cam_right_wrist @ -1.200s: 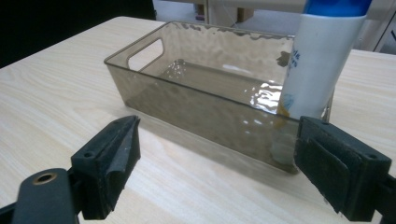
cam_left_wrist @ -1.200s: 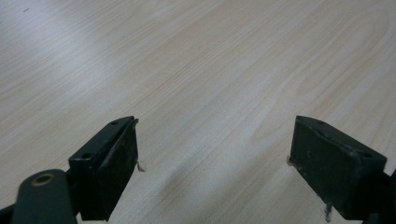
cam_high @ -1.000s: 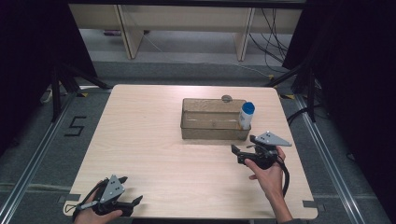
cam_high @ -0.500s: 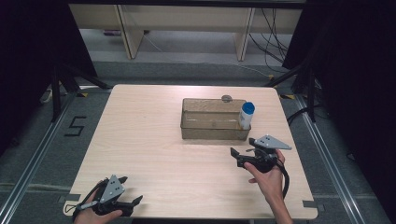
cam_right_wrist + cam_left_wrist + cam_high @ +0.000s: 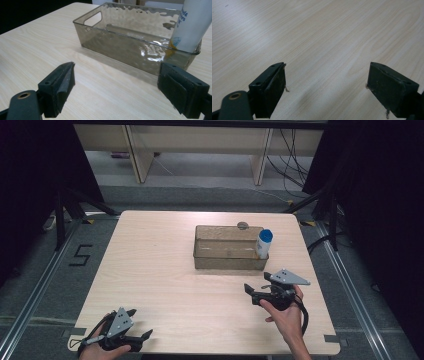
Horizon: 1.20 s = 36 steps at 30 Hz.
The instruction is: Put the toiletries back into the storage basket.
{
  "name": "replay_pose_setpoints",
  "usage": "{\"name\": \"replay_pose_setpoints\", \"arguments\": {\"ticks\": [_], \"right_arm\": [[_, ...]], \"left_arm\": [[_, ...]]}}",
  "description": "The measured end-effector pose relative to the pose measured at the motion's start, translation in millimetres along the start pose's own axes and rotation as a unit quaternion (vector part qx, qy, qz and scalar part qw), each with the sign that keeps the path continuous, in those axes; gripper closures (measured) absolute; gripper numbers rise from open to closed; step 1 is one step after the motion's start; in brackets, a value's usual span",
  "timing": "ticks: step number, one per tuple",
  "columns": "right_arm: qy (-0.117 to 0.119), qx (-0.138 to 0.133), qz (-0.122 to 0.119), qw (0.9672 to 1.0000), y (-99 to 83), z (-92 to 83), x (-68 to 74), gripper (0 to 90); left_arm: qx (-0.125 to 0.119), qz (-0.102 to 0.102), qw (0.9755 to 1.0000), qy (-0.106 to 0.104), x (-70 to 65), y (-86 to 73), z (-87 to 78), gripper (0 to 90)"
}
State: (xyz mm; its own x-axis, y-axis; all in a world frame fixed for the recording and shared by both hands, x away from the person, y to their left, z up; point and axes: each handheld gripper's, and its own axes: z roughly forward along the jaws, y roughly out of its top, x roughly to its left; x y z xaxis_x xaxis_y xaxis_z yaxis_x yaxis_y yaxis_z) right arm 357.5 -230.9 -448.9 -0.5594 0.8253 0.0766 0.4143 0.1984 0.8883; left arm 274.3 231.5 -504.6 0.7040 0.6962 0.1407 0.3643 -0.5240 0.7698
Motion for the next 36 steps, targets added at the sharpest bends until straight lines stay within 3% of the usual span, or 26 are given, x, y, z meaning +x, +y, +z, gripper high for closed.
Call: {"name": "replay_pose_setpoints", "arguments": {"ticks": [1, 2, 4, 5, 7, 8, 14, 20, 21, 23, 25, 27, 30, 31, 34, 35, 36], "right_arm": [[0.006, 0.005, 0.018, 0.9998, -0.6, -0.5, 2.9, 15.5], [0.007, 0.003, 0.005, 1.0, -1.2, -0.4, 1.6, 15.5], [0.008, 0.005, 0.022, 0.9997, -2.6, -1.2, 4.8, 15.5], [0.001, 0.0, 0.0, 1.0, -2.8, -1.4, 2.3, 15.5], [0.007, 0.007, 0.011, 0.9999, -4.1, -3.1, 4.6, 15.5], [0.007, -0.001, 0.015, 0.9999, -5.4, -1.9, 5.8, 15.5], [0.01, 0.004, -0.003, 0.9999, -8.3, -4.3, 6.6, 15.5], [0.02, 0.003, 0.0, 0.9998, -11.5, -7.8, 9.6, 15.5], [0.019, 0.01, 0.009, 0.9997, -12.2, -9.3, 11.2, 15.5], [0.02, 0.001, -0.006, 0.9998, -13.5, -8.9, 10.8, 15.5], [0.026, 0.002, 0.015, 0.9996, -15.1, -10.2, 14.7, 15.5], [0.023, 0.001, 0.003, 0.9997, -15.8, -11.1, 14.6, 15.5], [0.027, 0.008, 0.01, 0.9996, -17.5, -13.7, 17.3, 15.5], [0.025, -0.001, 0.001, 0.9997, -18.6, -12.4, 16.6, 15.5], [0.03, 0.003, 0.018, 0.9994, -21.3, -14.5, 20.0, 15.5], [0.027, 0.008, -0.001, 0.9996, -21.3, -16.0, 17.6, 15.5], [0.026, 0.009, 0.0, 0.9996, -22.1, -16.7, 18.1, 15.5]], "left_arm": [[0.0, -0.001, 1.0, 0.0, -0.1, 0.0, 0.0, 14.8], [-0.001, 0.001, 1.0, -0.001, 0.0, 0.1, 0.1, 14.8], [-0.007, -0.007, 0.9999, -0.006, -1.2, 0.0, 0.7, 14.8], [-0.006, -0.008, 0.9999, -0.006, -1.3, -0.1, 0.6, 14.8], [0.0, 0.001, 1.0, 0.0, 0.1, 0.1, 0.0, 14.8], [-0.007, -0.003, 1.0, -0.005, -0.8, 0.1, 0.7, 14.8], [-0.007, -0.007, 0.9999, -0.005, -1.3, -0.1, 0.6, 14.8], [-0.003, 0.001, 1.0, 0.003, -0.5, -0.1, 0.6, 14.8], [-0.005, 0.001, 1.0, -0.001, -0.7, 0.1, 0.5, 14.8], [-0.005, -0.004, 1.0, -0.001, -1.3, -0.1, 0.5, 14.8], [-0.005, 0.001, 1.0, -0.003, -0.2, 0.2, 0.3, 14.8], [-0.007, -0.004, 1.0, -0.005, -0.9, 0.0, 0.6, 14.8], [-0.006, -0.003, 1.0, 0.002, -0.8, -0.1, 0.1, 14.8], [-0.005, -0.002, 1.0, 0.002, -0.7, -0.1, 0.0, 14.8], [-0.006, -0.003, 1.0, 0.002, -0.9, -0.1, 0.2, 14.8], [-0.005, -0.003, 1.0, 0.001, -0.9, -0.1, 0.1, 14.8], [-0.005, -0.002, 1.0, 0.002, -0.7, -0.1, 0.0, 14.8]]}}
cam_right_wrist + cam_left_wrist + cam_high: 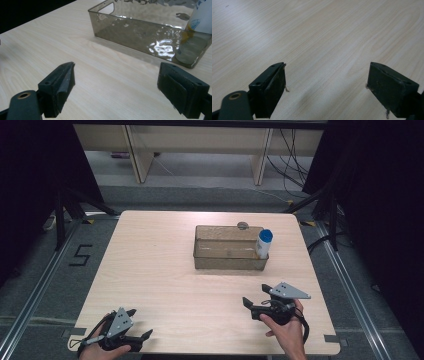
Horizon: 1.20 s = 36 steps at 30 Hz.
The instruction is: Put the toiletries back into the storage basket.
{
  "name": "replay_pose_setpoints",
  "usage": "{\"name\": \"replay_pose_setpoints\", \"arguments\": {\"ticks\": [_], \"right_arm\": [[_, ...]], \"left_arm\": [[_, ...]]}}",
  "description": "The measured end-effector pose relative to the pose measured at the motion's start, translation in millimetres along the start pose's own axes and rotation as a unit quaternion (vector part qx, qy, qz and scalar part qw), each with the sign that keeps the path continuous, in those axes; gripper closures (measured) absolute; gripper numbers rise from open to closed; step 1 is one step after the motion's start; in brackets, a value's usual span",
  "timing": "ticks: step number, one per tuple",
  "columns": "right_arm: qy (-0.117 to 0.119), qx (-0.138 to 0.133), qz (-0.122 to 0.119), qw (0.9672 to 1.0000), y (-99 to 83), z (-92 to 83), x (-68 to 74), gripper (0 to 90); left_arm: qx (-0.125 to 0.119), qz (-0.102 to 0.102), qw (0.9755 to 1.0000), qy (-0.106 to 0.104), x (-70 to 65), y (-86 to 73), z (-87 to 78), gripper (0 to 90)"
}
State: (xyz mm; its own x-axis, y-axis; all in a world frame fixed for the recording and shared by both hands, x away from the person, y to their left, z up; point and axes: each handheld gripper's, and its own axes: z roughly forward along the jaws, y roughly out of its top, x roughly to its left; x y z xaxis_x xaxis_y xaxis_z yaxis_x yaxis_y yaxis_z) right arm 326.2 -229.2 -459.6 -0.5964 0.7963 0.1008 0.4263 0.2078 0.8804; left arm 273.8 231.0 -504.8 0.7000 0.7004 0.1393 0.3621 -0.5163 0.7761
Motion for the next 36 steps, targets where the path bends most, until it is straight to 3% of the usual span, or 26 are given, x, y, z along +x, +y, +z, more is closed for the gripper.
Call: {"name": "replay_pose_setpoints", "arguments": {"ticks": [5, 6, 10, 12, 17, 18, 19, 20, 22, 27, 29, 32, 36], "right_arm": [[0.003, -0.008, -0.003, 1.0, -3.1, -1.4, 2.3, 15.5], [0.006, -0.008, 0.013, 0.9999, -3.9, -1.9, 4.9, 15.5], [0.006, -0.012, -0.009, 0.9999, -6.0, -2.0, 3.5, 15.5], [0.011, -0.001, 0.004, 0.9999, -6.6, -5.2, 6.0, 15.5], [0.011, -0.005, 0.0, 0.9999, -8.6, -5.5, 7.6, 15.5], [0.015, -0.006, 0.016, 0.9997, -9.9, -6.8, 10.5, 15.5], [0.013, -0.006, 0.0, 0.9999, -9.8, -7.4, 8.7, 15.5], [0.014, -0.001, 0.013, 0.9998, -10.6, -8.4, 10.8, 15.5], [0.011, -0.003, 0.001, 0.9999, -11.6, -8.9, 9.4, 15.5], [0.014, 0.001, 0.008, 0.9999, -14.4, -11.6, 10.7, 15.5], [0.01, -0.003, 0.0, 0.9999, -14.9, -11.6, 9.7, 15.5], [0.015, 0.007, 0.019, 0.9997, -17.8, -14.6, 12.5, 15.5], [0.015, 0.0, 0.003, 0.9999, -20.0, -16.0, 11.7, 15.5]], "left_arm": [[-0.001, -0.002, 1.0, 0.001, -0.3, -0.1, 0.0, 14.8], [-0.001, 0.001, 1.0, 0.0, 0.1, 0.1, -0.1, 14.8], [-0.005, -0.007, 1.0, -0.002, -0.8, -0.1, 0.4, 14.8], [-0.002, -0.002, 1.0, 0.001, -0.5, 0.1, -0.5, 14.8], [-0.005, -0.007, 1.0, -0.001, -1.0, 0.0, 0.4, 14.8], [-0.001, -0.003, 1.0, 0.004, -0.9, 0.1, -0.5, 14.8], [-0.001, 0.0, 1.0, 0.002, -0.4, 0.3, -0.9, 14.8], [0.0, -0.002, 1.0, 0.006, -0.6, 0.3, -1.1, 14.8], [-0.002, 0.0, 1.0, 0.004, -0.2, 0.5, -1.4, 14.8], [-0.007, -0.001, 0.9999, 0.01, -0.7, 0.2, 0.2, 14.8], [-0.007, -0.001, 0.9999, 0.01, -0.7, 0.2, 0.2, 14.8], [0.0, 0.001, 1.0, 0.004, -0.7, 0.8, -1.1, 14.8], [-0.007, 0.0, 1.0, 0.005, -0.8, 0.5, 0.1, 14.8]]}}
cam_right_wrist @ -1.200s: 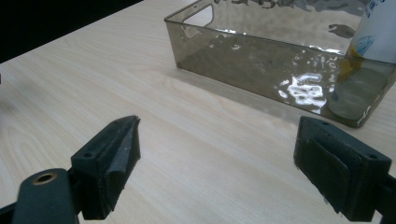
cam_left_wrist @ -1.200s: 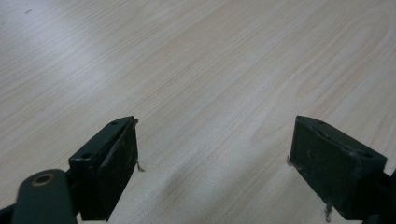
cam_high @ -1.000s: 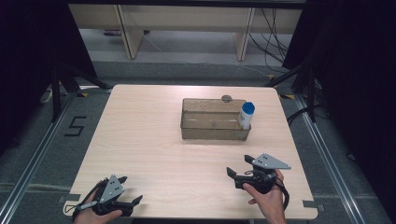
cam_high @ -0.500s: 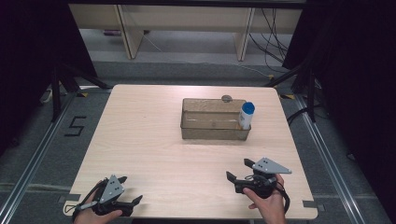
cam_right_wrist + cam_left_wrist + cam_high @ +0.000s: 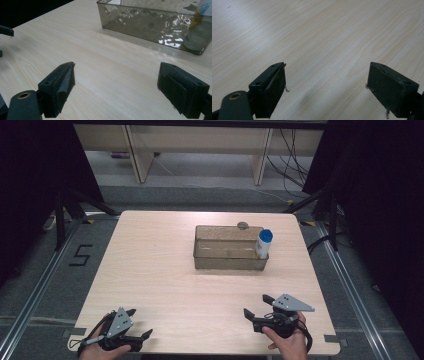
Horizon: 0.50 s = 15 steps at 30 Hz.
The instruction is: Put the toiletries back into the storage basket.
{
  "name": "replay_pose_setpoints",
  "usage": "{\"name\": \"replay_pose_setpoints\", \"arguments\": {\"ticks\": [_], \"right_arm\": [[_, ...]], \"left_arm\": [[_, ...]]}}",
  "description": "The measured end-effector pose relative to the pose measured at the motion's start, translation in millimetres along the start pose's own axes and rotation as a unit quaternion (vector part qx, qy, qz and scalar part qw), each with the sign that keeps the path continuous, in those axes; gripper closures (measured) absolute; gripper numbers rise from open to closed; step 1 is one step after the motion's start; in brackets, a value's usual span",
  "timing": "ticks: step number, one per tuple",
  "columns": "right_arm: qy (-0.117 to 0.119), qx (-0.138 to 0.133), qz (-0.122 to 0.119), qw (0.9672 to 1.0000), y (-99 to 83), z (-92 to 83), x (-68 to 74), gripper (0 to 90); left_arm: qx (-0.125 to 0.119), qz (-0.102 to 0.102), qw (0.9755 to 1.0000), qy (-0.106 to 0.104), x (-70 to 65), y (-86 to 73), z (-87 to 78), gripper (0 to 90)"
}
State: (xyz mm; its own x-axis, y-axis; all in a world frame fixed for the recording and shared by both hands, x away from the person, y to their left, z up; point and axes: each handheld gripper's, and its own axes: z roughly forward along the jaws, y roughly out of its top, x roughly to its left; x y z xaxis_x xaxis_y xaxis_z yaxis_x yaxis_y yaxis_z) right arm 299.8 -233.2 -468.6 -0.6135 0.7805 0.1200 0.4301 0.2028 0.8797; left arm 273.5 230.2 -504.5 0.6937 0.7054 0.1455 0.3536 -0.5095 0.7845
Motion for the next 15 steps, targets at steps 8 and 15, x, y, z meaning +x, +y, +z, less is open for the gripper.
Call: {"name": "replay_pose_setpoints", "arguments": {"ticks": [8, 15], "right_arm": [[0.006, -0.002, 0.029, 0.9996, -5.6, -4.1, 3.7, 15.5], [0.004, 0.003, 0.026, 0.9996, -7.0, -7.1, 5.8, 15.5]], "left_arm": [[0.002, 0.0, 1.0, -0.003, 0.8, 0.7, -1.2, 14.8], [0.0, -0.002, 1.0, 0.003, 0.1, 0.7, -1.9, 14.8]]}}
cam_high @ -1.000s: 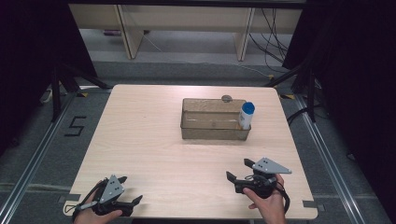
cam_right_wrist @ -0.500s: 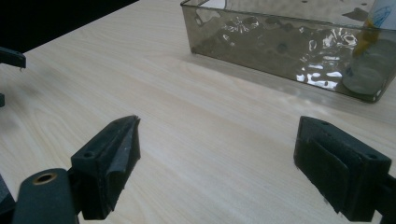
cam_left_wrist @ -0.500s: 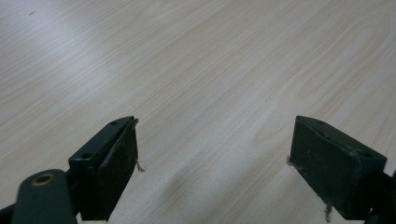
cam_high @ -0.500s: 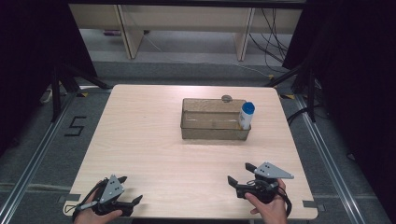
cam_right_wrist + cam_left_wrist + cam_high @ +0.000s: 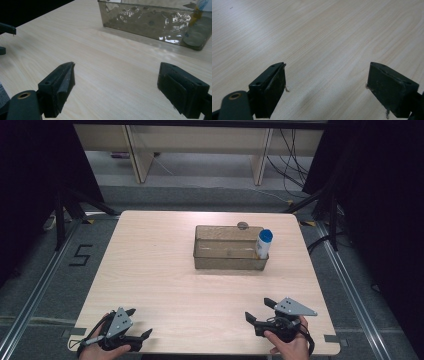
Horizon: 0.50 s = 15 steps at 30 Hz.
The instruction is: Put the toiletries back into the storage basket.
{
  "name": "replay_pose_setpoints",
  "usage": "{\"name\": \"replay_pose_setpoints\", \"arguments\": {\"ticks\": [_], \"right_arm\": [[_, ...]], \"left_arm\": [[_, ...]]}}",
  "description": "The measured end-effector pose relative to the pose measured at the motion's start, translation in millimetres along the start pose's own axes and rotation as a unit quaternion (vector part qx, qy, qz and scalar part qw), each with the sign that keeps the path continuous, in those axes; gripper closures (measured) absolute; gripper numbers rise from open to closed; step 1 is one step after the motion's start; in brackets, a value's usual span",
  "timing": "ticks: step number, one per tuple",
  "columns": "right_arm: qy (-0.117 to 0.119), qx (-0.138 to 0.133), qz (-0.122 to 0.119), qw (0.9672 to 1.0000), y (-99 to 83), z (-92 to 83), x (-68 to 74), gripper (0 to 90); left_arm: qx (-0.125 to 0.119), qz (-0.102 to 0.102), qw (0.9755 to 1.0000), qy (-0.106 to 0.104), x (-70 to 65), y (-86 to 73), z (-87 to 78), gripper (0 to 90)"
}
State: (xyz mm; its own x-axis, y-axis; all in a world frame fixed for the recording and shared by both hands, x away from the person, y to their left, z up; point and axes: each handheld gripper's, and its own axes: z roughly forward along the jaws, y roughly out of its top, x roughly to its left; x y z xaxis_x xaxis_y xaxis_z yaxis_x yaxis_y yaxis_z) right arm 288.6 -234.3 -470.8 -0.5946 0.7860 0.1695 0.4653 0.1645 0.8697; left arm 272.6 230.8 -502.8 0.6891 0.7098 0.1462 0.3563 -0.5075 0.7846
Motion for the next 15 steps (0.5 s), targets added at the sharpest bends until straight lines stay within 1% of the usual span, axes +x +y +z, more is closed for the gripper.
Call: {"name": "replay_pose_setpoints", "arguments": {"ticks": [1, 2, 3, 4, 5, 6, 7, 8, 9, 10, 11, 12, 13, 14, 15], "right_arm": [[-0.004, -0.003, -0.022, 0.9997, 0.1, 0.8, -2.5, 15.5], [0.002, 0.001, -0.013, 0.9999, 0.1, -0.4, -0.5, 15.5], [-0.001, -0.002, -0.022, 0.9998, -0.1, -0.7, -0.9, 15.6], [0.003, -0.001, -0.018, 0.9998, -0.5, -0.8, 0.2, 15.5], [0.002, -0.008, -0.012, 0.9999, -1.0, -1.1, 2.0, 15.5], [-0.001, -0.006, -0.019, 0.9998, -1.0, -2.6, 1.4, 15.5], [0.001, -0.002, -0.02, 0.9998, -1.3, -3.8, 1.4, 15.5], [-0.003, -0.004, -0.019, 0.9998, -2.0, -4.1, 2.0, 15.5], [0.0, 0.0, -0.009, 1.0, -2.4, -5.5, 3.4, 15.5], [0.0, 0.0, -0.009, 1.0, -2.4, -5.5, 3.4, 15.5], [0.001, 0.002, -0.002, 1.0, -3.7, -6.5, 4.8, 15.5], [0.0, -0.002, -0.01, 1.0, -4.0, -7.0, 3.5, 15.5], [0.002, 0.003, -0.011, 0.9999, -4.3, -8.1, 3.5, 15.5], [0.0, 0.0, -0.011, 0.9999, -4.9, -8.3, 3.9, 15.5], [0.002, -0.002, -0.016, 0.9999, -5.3, -8.1, 2.9, 15.5]], "left_arm": [[-0.004, -0.006, 1.0, -0.003, -0.6, -0.3, 0.5, 14.8], [-0.005, -0.006, 1.0, -0.001, -0.8, -0.4, 0.5, 14.8], [-0.004, -0.004, 1.0, -0.001, -0.3, -0.4, 0.1, 14.8], [-0.005, 0.0, 1.0, 0.002, 0.1, -0.3, 0.0, 14.8], [0.0, 0.004, 1.0, 0.0, 0.9, 0.0, -1.0, 14.8], [-0.003, 0.002, 1.0, 0.0, 0.3, 0.0, -1.2, 14.7], [-0.002, 0.003, 1.0, 0.002, 0.7, 0.0, -1.7, 14.8], [-0.005, -0.002, 1.0, 0.004, -0.2, -0.2, -1.7, 14.8], [-0.016, -0.014, 0.9998, 0.002, -1.8, -0.6, -0.4, 14.8], [-0.016, -0.014, 0.9998, 0.002, -1.8, -0.6, -0.4, 14.7], [-0.013, -0.009, 0.9999, 0.002, -1.3, -0.7, -1.0, 14.8], [-0.009, 0.0, 1.0, 0.003, -0.3, -0.5, -1.4, 14.8], [-0.01, 0.0, 0.9999, 0.006, -0.6, -0.6, -1.6, 14.8], [-0.007, 0.004, 1.0, 0.003, -0.1, -0.4, -2.6, 14.8], [-0.01, 0.002, 0.9999, 0.003, 0.2, -0.6, -2.1, 14.8]]}}
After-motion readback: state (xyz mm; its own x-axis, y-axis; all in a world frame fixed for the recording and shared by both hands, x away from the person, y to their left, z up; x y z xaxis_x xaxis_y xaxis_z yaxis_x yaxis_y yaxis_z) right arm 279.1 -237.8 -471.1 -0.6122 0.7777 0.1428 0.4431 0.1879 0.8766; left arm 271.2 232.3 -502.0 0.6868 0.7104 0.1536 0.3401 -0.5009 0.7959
